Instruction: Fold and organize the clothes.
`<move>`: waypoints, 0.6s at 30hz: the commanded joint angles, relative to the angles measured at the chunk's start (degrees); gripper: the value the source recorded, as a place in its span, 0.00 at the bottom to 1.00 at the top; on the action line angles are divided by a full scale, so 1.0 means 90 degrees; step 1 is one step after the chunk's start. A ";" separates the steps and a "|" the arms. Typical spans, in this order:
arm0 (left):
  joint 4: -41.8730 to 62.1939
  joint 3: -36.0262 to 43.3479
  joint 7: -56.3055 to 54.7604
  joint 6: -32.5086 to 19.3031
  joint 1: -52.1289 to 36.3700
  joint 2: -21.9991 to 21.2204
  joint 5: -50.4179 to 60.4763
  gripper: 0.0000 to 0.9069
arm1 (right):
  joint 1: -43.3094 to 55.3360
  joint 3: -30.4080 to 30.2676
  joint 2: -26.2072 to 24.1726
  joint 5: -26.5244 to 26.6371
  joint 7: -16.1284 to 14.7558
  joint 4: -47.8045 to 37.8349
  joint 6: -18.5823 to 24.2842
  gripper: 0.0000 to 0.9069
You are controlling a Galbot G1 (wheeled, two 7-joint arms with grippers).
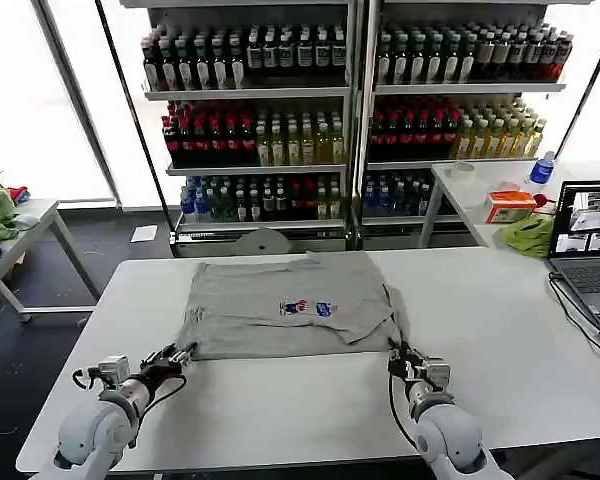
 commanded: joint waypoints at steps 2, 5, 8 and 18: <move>-0.0058 0.0011 0.0065 0.0005 0.0081 -0.0021 -0.0012 0.01 | -0.0107 0.0014 -0.0089 0.0108 0.0002 0.0125 -0.0031 0.00; -0.0232 -0.0022 0.0075 -0.0002 0.0208 0.0017 -0.0054 0.01 | -0.0258 0.0062 -0.0254 0.0205 -0.0035 0.0290 -0.0018 0.00; -0.0449 -0.0095 0.0071 0.0048 0.0441 0.0123 -0.0100 0.01 | -0.0502 0.0142 -0.0454 0.0280 -0.0116 0.0540 0.0014 0.00; -0.1563 -0.0494 -0.0003 0.0124 0.1617 -0.0037 0.0024 0.01 | -0.1629 0.0605 -0.0797 0.0319 -0.0388 0.1453 0.0117 0.00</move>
